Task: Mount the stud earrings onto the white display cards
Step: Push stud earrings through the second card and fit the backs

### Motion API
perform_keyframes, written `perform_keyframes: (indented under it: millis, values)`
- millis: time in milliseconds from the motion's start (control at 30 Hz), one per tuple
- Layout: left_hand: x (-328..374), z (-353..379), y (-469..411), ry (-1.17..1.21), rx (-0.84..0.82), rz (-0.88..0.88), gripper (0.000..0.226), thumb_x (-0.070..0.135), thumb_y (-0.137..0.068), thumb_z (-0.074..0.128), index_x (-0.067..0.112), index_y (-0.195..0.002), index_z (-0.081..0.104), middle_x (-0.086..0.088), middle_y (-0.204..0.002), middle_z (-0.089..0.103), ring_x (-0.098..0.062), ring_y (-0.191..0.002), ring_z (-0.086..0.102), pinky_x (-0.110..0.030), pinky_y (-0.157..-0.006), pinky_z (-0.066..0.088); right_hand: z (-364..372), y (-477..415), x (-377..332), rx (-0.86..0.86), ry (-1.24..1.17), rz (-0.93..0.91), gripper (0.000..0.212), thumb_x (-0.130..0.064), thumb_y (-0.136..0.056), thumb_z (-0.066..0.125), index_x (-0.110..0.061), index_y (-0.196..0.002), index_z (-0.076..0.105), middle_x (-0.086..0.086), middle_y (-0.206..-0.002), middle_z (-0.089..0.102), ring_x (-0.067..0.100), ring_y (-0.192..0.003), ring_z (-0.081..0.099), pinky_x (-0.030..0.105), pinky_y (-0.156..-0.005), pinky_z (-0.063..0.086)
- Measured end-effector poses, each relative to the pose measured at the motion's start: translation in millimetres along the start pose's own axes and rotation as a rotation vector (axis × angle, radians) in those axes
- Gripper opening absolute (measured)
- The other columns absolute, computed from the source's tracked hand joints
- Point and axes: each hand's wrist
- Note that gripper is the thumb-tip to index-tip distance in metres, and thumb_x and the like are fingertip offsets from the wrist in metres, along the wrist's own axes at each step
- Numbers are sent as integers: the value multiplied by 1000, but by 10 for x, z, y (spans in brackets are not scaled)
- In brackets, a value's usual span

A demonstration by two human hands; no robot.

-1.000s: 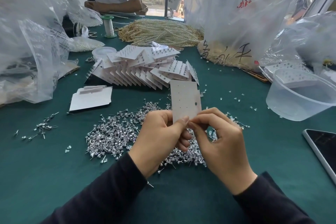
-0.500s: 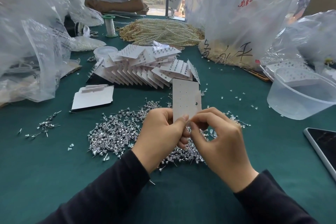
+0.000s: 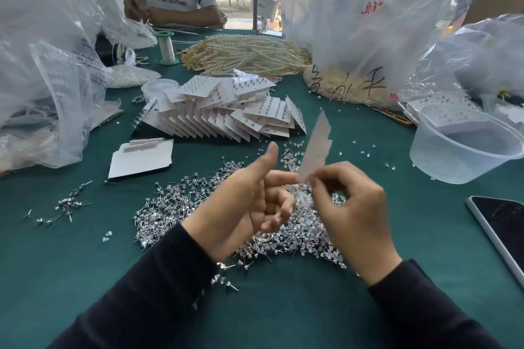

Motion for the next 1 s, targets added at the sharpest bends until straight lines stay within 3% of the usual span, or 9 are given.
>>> perform_keyframes:
  millis: [100, 133, 200, 400, 600, 733, 800, 900, 1000]
  values:
    - [-104, -133, -91, -867, 301, 285, 50, 44, -85, 54, 16, -126, 49, 8, -71, 57, 3, -57, 47, -13, -58, 42, -117, -56, 32, 64, -159, 136, 12, -2, -81, 65, -12, -76, 63, 3, -74, 63, 14, -67, 58, 27, -62, 49]
    - [-143, -141, -96, -1160, 357, 359, 50, 42, -84, 56, 19, -128, 49, 9, -82, 55, 3, -71, 48, -15, -72, 42, -148, -65, 34, 68, -201, 162, 12, -2, -82, 64, -13, -76, 63, 3, -78, 63, 14, -69, 58, 27, -63, 48]
    - [-226, -128, -116, -1381, 330, 316, 42, 44, -81, 60, 24, -118, 58, 7, -98, 52, -7, -96, 45, -26, -93, 37, -183, -83, 28, 62, -298, 209, 11, -4, -84, 62, -13, -78, 63, 1, -89, 60, 9, -77, 58, 24, -69, 50]
    - [-287, -154, -160, -1311, 410, 358, 9, 30, -83, 63, 22, -83, 67, 7, -91, 56, -8, -91, 45, -18, -85, 27, -223, -101, -6, -7, -877, 503, 6, -20, -72, 62, -20, -70, 67, -4, -79, 65, 9, -72, 58, 21, -67, 49]
    - [-239, -142, -184, -1260, 410, 384, 11, 22, -85, 61, 20, -75, 59, 7, -81, 55, 3, -68, 40, -13, -65, 25, -257, -115, -5, -54, -1014, 698, 11, -16, -70, 60, -18, -65, 69, 0, -69, 65, 11, -63, 59, 22, -59, 50]
    - [-123, -94, -120, -827, 337, 399, 10, 15, -87, 58, 14, -77, 59, 8, -63, 55, 1, -50, 44, -10, -48, 36, -286, -140, 2, -113, -1093, 836, 27, -15, -69, 60, -5, -94, 61, 7, -76, 65, 19, -69, 57, 25, -60, 53]
    - [-62, -42, -61, -526, 252, 452, 5, 17, -83, 63, 16, -78, 63, 7, -66, 60, -7, -57, 50, -18, -53, 43, -275, -130, -13, -172, -1122, 896, 40, -16, -66, 62, -2, -103, 59, 12, -84, 65, 22, -73, 57, 27, -60, 54]
    - [-42, 53, -23, -370, 194, 509, 4, 22, -76, 66, 24, -72, 66, 12, -82, 59, -19, -75, 48, -36, -68, 39, -229, -82, -50, -279, -1175, 945, 56, -19, -59, 67, 5, -110, 60, 15, -90, 67, 22, -74, 62, 29, -64, 54]
    - [-77, 105, -26, -324, 188, 457, 7, 24, -72, 63, 27, -68, 68, 21, -89, 56, -17, -79, 45, -33, -72, 40, -187, -51, -64, -366, -1220, 935, 57, -19, -62, 67, 5, -114, 60, 17, -99, 69, 23, -79, 65, 32, -70, 55]
Point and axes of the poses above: each hand's wrist, its own y-axis away from the middle knuckle, its own z-axis out of the palm, x = y × z
